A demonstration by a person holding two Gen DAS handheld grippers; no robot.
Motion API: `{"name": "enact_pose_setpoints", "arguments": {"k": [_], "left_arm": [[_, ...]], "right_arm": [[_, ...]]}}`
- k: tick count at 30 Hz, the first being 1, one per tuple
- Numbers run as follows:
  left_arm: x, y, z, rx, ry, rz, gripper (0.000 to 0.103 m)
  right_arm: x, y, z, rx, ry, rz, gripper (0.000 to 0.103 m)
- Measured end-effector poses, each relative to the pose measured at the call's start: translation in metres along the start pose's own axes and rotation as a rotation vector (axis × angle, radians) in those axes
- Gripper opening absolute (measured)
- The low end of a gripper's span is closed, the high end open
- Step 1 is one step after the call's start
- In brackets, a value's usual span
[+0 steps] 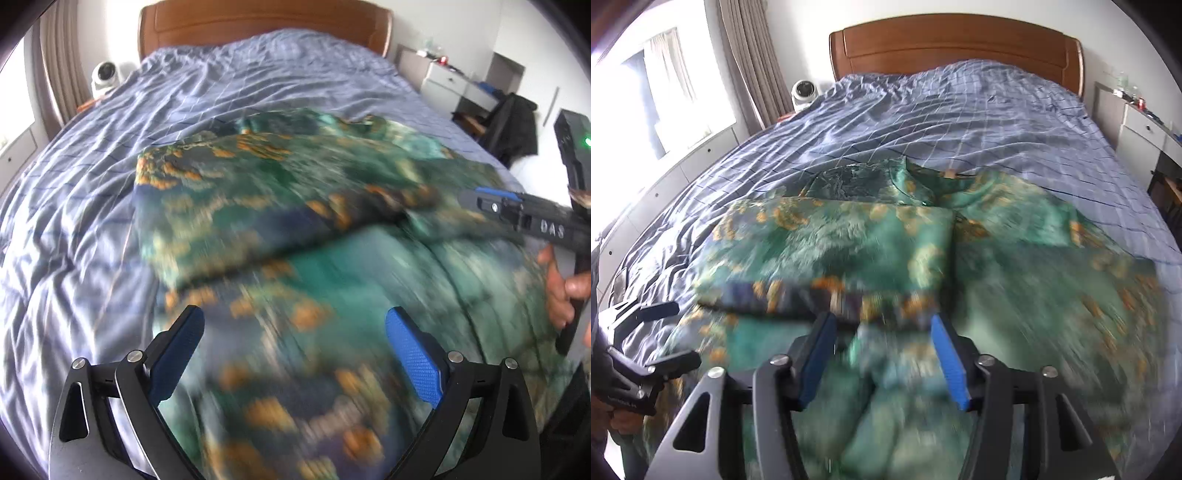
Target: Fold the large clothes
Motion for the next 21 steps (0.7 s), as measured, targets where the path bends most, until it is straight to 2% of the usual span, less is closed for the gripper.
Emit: {"name": "enact_pose_setpoints", "arguments": {"k": [6, 8, 11, 17, 21], "left_arm": [[-0.040, 0.045, 0.038, -0.004, -0.023, 0.022, 0.099], [-0.051, 0.054, 0.048, -0.016, -0.017, 0.011, 0.099], [-0.066, 0.069, 0.061, -0.018, -0.039, 0.005, 0.099], [-0.077, 0.088, 0.081, -0.050, -0.033, 0.011, 0.099], [-0.082, 0.095, 0.088, -0.054, -0.018, 0.007, 0.099]], "right_arm": [[-0.040, 0.077, 0.018, -0.062, -0.001, 0.048, 0.059], [-0.054, 0.100, 0.023, -0.096, 0.022, 0.057, 0.067], [-0.074, 0.134, 0.035, -0.151, 0.043, 0.064, 0.071], [-0.104, 0.183, 0.045, -0.189, -0.012, 0.078, 0.072], [-0.113, 0.205, 0.036, -0.204, 0.024, 0.114, 0.072]]}}
Point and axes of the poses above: each gripper's, at about its wrist camera, not at the fingertips, and y roughly against the way its jaws point, z to its right, x to its top, the point moved 2 cm from there along -y, roughly the way its jaws point, and after that the axes turned 13 degrees about z, right-handed, at the moved point
